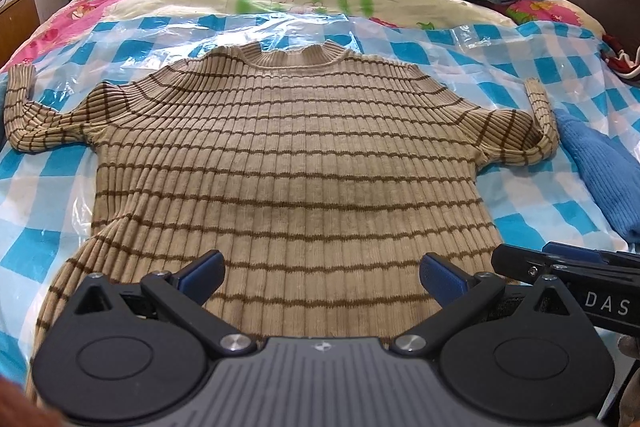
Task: Fold small clothes
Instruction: 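Move the right tool to the sweater's sleeve cuff and grasp it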
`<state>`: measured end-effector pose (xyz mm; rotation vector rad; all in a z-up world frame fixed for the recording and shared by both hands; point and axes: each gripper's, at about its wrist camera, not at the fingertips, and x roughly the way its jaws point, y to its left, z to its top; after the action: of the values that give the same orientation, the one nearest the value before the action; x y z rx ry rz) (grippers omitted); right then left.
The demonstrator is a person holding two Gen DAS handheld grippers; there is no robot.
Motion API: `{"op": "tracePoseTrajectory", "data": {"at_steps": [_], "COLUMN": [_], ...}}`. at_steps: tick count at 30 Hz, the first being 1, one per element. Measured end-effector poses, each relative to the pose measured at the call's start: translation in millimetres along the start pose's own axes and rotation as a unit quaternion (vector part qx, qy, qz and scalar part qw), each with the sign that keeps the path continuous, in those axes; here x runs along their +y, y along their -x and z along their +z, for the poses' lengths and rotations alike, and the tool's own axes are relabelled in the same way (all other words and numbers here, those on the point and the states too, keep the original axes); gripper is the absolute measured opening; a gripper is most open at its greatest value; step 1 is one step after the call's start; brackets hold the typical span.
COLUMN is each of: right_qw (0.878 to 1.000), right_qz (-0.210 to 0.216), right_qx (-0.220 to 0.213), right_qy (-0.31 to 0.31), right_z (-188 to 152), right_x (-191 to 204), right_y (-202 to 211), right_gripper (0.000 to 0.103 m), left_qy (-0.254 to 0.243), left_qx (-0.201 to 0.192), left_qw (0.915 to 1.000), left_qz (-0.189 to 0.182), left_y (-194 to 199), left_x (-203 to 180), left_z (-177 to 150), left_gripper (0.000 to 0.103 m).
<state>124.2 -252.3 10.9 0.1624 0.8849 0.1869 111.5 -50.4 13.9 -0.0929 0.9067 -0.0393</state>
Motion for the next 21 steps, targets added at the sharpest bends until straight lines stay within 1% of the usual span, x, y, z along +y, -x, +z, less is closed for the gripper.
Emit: {"op": "tracePoseTrajectory", "data": {"at_steps": [8,13,17,21], "right_qw": [1.0,1.0,1.0,1.0], "right_qz": [0.004,-0.001,-0.006,-0.021], "right_qx": [0.005,0.005,-0.002,-0.012], "right_qy": [0.003,0.002,-0.001,-0.008], "right_z": [6.6,9.5,15.1,26.2], "right_x": [1.4,-2.7,-10.7,-27.1], "right_y": [-12.3,-16.2,-15.3,-12.9], "right_gripper": [0.06,0.06,0.06,0.06], "left_qy": [0.007,0.003,-0.005,-0.022], "left_qx": [0.011,0.01,0.009,0.005], "left_qw": [0.9999,0.9999,0.9999,0.9995], "left_qz": [0.008,0.005,-0.005,-0.022], "left_y": [-13.3,-17.9,-21.3,-27.0], "left_x": [4.7,-0.3,-10.2,-31.3], "left_z": [4.5,10.7,18.0,29.0], "left_gripper": [0.103,0.103,0.103,0.103]}}
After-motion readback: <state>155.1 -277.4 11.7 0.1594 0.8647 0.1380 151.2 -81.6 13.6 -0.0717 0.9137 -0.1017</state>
